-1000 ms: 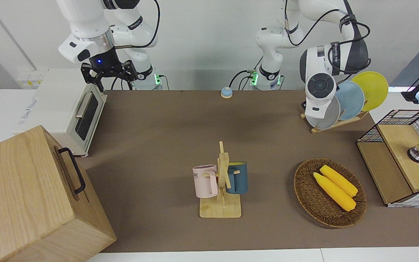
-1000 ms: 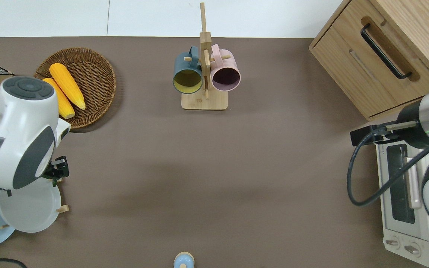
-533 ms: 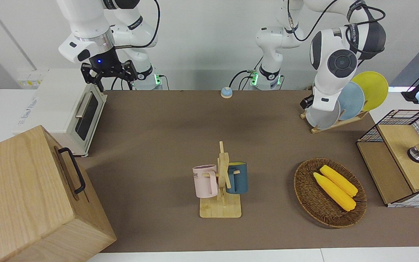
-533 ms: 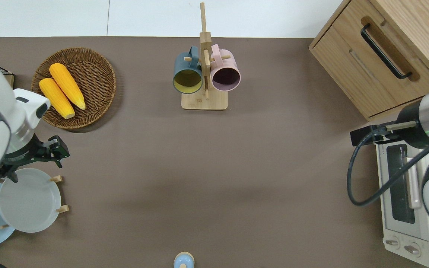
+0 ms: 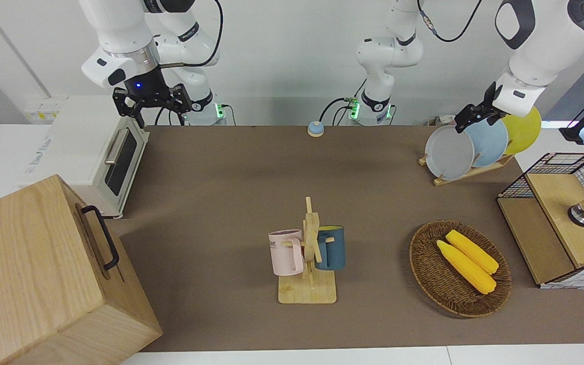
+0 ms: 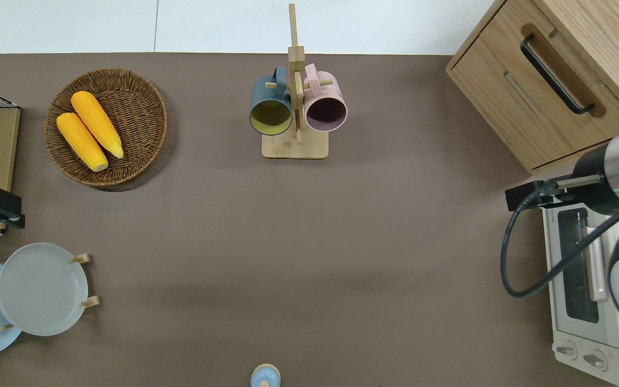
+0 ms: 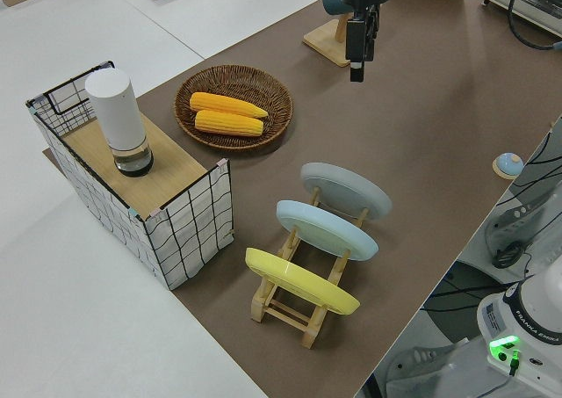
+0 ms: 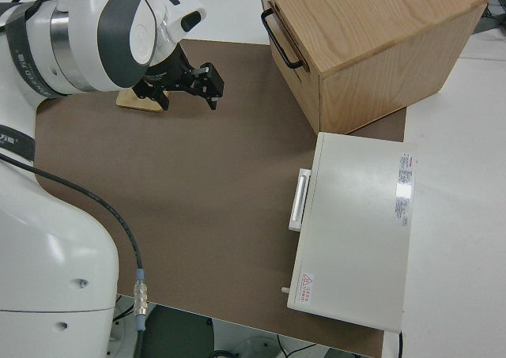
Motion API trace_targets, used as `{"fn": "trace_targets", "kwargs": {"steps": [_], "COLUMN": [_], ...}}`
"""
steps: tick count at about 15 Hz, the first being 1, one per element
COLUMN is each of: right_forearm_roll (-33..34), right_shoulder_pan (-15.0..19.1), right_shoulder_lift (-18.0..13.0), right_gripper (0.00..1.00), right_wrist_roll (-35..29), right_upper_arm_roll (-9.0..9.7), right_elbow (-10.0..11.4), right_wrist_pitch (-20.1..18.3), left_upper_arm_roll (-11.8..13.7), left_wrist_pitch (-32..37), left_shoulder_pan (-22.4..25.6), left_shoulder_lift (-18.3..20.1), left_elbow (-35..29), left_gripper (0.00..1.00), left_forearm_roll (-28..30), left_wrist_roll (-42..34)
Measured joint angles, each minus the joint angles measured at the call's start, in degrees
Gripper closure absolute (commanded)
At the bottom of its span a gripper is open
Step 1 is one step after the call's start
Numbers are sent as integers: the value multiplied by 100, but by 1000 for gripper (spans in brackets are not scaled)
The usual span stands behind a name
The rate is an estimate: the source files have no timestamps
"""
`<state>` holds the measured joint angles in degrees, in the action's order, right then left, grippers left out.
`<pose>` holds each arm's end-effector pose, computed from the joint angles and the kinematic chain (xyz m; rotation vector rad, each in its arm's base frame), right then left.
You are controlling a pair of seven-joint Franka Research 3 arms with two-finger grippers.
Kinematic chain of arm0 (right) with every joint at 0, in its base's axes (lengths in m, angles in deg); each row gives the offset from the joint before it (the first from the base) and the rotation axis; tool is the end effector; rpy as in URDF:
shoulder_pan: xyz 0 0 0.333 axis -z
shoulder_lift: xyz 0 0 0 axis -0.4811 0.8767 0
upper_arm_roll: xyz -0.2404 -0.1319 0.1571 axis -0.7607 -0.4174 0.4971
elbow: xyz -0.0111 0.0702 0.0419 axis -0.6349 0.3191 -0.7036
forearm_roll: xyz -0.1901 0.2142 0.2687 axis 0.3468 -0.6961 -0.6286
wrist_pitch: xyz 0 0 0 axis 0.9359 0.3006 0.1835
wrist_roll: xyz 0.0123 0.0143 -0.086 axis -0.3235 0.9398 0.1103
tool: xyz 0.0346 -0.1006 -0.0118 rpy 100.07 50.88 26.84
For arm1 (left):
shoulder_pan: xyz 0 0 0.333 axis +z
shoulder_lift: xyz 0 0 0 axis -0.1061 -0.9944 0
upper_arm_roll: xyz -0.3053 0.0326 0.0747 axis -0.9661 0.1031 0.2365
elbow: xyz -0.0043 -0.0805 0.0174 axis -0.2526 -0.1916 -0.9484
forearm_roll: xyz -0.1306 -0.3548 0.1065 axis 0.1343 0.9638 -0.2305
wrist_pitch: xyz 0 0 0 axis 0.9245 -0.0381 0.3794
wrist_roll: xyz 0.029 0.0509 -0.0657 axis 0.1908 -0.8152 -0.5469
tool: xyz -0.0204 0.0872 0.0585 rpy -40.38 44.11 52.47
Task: Pick gray plate from table and place it on lower plate rack with left arm
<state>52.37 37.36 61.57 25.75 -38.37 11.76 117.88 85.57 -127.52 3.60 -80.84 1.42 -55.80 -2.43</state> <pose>0.5486 0.0648 0.6430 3.1208 0.1314 -0.0500 0.5507 0.0546 0.6140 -3.0759 -0.2764 0.3069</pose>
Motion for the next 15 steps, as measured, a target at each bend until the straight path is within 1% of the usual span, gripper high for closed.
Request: {"fn": "trace_targets", "kwargs": {"steps": [3,5,7,11,13,15], "right_forearm_roll": [0,0,0,0,0,0], "right_shoulder_pan": [0,0,0,0,0,0], "right_shoulder_lift": [0,0,0,0,0,0], "right_gripper": [17,17,17,17,17,17], "right_wrist_roll": [0,0,0,0,0,0], "right_upper_arm_roll": [0,0,0,0,0,0], "right_elbow": [0,0,0,0,0,0], "right_wrist_pitch": [0,0,0,0,0,0], "left_upper_arm_roll": [33,64,80,47,29,-12], "left_wrist_pitch": [-30,-364,-779,-1094,-1206,-1246], "left_shoulder_pan": [-3,-3,-5,-24,-25,-25], "left_shoulder_lift": [2,103,353,850,1032,1100], "left_elbow": [61,44,-211,-874,-1156,-1265], "left_gripper": [5,5,5,5,5,5], "left_forearm_roll": [308,509,538,540,527,456], "left_wrist_roll": [-68,-68,-68,-68,-68,-35]}}
